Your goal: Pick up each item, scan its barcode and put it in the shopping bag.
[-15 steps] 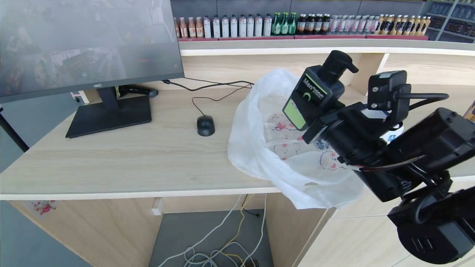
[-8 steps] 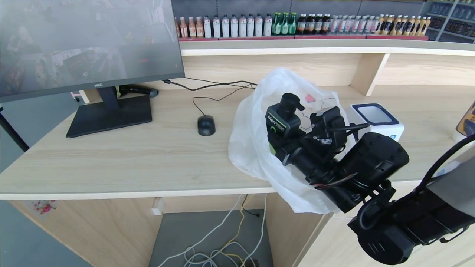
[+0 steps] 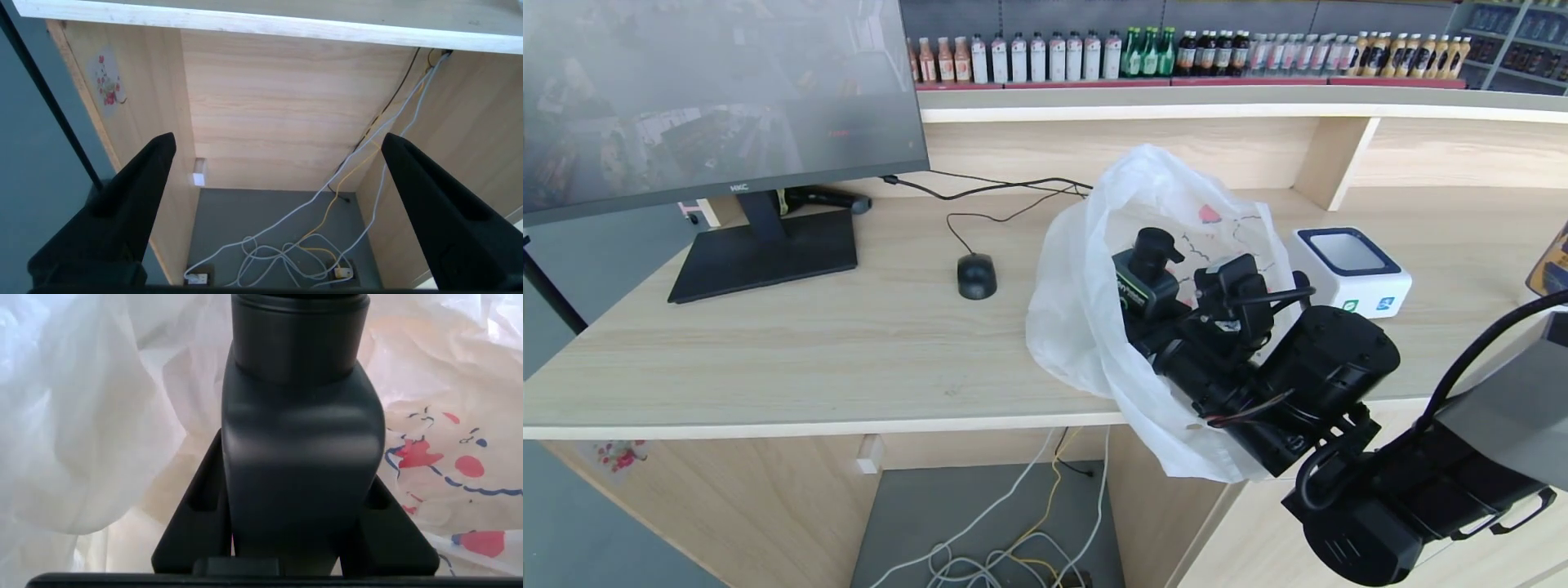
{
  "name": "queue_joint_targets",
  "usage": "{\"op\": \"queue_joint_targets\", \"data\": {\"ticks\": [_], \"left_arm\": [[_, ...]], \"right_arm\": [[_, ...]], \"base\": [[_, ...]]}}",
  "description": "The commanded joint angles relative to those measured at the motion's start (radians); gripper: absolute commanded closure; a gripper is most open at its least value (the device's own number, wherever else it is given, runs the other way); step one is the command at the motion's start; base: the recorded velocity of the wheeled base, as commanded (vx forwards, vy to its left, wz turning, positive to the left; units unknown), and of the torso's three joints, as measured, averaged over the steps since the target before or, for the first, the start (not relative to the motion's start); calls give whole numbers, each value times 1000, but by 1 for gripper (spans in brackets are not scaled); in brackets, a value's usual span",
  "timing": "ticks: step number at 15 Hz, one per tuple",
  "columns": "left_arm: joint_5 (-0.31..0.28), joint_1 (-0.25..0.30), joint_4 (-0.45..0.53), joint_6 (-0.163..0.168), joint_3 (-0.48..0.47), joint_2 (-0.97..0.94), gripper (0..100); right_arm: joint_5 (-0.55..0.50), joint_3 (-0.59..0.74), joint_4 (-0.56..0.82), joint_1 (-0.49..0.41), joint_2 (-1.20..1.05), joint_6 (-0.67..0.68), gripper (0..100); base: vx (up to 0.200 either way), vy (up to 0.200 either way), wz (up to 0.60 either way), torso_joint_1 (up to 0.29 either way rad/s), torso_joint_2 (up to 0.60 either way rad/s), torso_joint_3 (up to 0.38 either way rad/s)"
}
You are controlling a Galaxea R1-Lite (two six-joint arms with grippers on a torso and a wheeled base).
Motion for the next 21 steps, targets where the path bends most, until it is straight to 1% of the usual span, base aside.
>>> {"op": "queue_joint_targets", "data": {"ticks": [1, 21], "left_arm": [[0, 2, 0, 0, 0, 0, 0], [0, 0, 0, 0, 0, 0, 0]], "right_arm": [[-1, 0, -1, -1, 9, 0, 100], [1, -1, -1, 2, 16, 4, 100]], "base": [[0, 0, 0, 0, 0, 0], [0, 0, 0, 0, 0, 0]]}}
